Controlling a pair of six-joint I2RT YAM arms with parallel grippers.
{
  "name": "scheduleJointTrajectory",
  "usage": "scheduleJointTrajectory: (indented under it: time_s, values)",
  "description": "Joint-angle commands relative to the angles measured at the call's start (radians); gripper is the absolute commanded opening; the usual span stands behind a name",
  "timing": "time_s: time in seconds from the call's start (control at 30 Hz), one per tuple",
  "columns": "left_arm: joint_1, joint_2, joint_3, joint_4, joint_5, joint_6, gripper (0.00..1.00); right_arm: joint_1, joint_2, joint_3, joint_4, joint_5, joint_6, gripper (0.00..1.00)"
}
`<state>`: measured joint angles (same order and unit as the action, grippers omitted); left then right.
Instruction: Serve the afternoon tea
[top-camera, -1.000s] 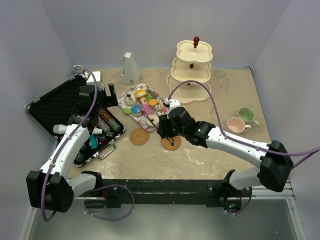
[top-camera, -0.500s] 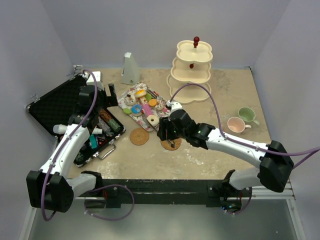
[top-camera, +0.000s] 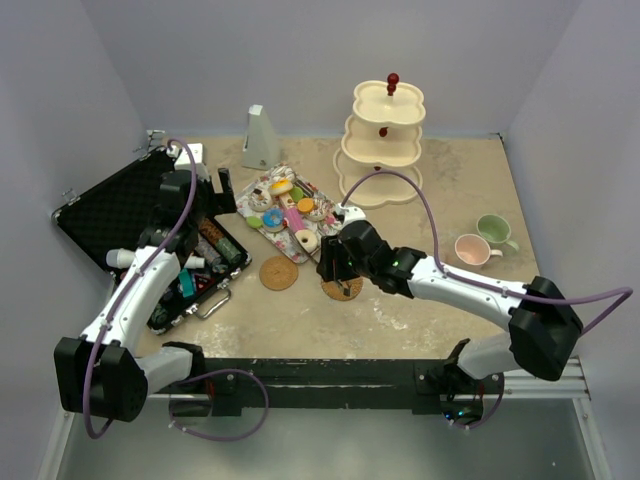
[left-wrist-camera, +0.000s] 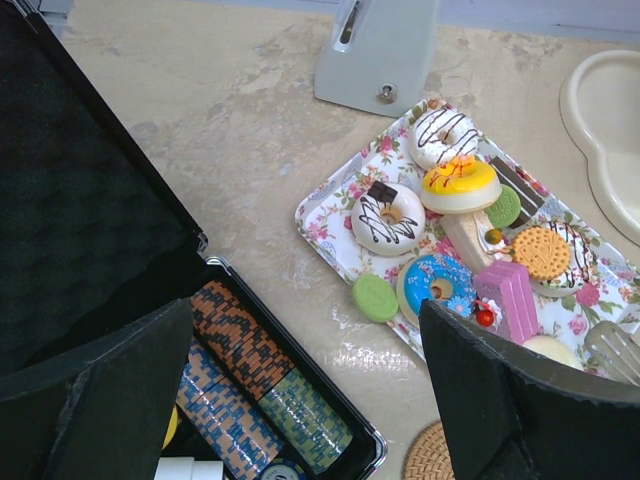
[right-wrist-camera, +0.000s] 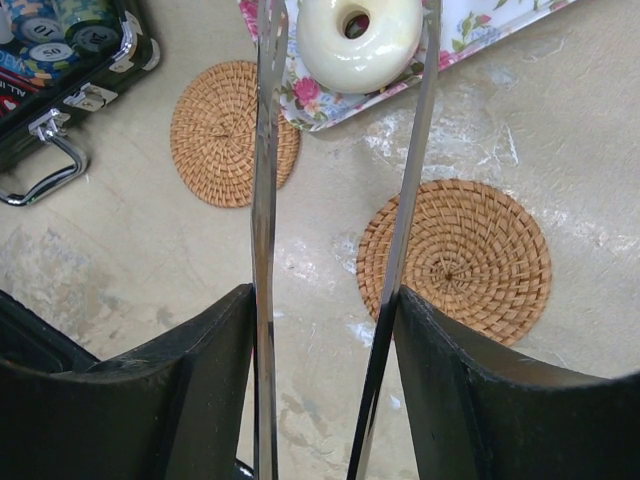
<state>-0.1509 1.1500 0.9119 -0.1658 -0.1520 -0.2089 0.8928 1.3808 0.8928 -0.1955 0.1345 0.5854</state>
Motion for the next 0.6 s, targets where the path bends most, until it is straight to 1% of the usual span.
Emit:
scheduleJointTrajectory:
  time_s: [0.0, 0.57]
  values:
    - [0.004, 0.005, 0.005, 0.017, 0.014, -0.014, 1.00, -0.005, 0.001, -0.006, 0.064, -0.033, 0.016, 0.59]
    - [0.004, 0.011, 0.010, 0.015, 0.037, -0.018, 1.00, -0.014, 0.026, -0.008, 0.038, -0.024, 0.016, 0.60]
